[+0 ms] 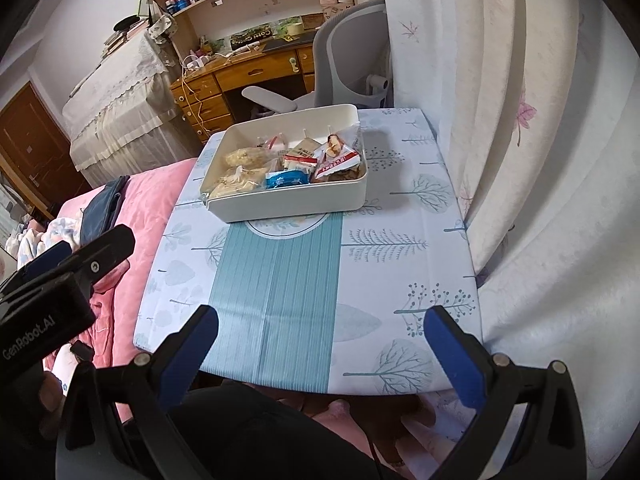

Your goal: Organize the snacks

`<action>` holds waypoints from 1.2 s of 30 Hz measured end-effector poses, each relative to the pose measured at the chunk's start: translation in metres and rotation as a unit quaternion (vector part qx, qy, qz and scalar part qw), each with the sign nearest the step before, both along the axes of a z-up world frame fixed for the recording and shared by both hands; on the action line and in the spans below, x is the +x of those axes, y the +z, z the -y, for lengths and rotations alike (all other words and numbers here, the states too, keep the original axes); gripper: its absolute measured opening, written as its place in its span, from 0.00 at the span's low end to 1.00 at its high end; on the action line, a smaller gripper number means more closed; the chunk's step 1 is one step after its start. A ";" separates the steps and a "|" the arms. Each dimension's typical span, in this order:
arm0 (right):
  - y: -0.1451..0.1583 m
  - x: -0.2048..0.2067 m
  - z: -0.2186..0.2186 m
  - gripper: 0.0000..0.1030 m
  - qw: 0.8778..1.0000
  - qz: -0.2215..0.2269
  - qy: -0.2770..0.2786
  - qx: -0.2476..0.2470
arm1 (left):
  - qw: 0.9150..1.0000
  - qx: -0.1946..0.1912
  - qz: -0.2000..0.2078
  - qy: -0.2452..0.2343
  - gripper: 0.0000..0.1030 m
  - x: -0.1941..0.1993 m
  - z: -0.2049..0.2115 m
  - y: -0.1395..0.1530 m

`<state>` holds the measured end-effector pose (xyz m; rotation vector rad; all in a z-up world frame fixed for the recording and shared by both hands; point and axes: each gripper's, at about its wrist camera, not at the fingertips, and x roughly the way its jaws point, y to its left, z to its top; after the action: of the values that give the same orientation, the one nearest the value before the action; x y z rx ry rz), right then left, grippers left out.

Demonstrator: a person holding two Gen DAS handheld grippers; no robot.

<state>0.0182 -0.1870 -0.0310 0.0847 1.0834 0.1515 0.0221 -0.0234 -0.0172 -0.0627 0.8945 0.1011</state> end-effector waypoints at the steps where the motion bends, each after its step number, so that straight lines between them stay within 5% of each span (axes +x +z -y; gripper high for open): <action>1: 0.000 0.001 0.001 1.00 1.000 0.000 -0.001 0.001 | 1.000 0.001 0.000 -0.001 0.99 0.001 0.001 0.000; 36: -0.013 0.005 0.006 1.00 1.000 -0.027 -0.011 0.001 | 1.000 -0.005 -0.021 -0.022 0.99 0.002 0.007 -0.010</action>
<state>0.0229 -0.1931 -0.0436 0.1031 1.1351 0.1318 0.0242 -0.0309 -0.0276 -0.0505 0.9389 0.0574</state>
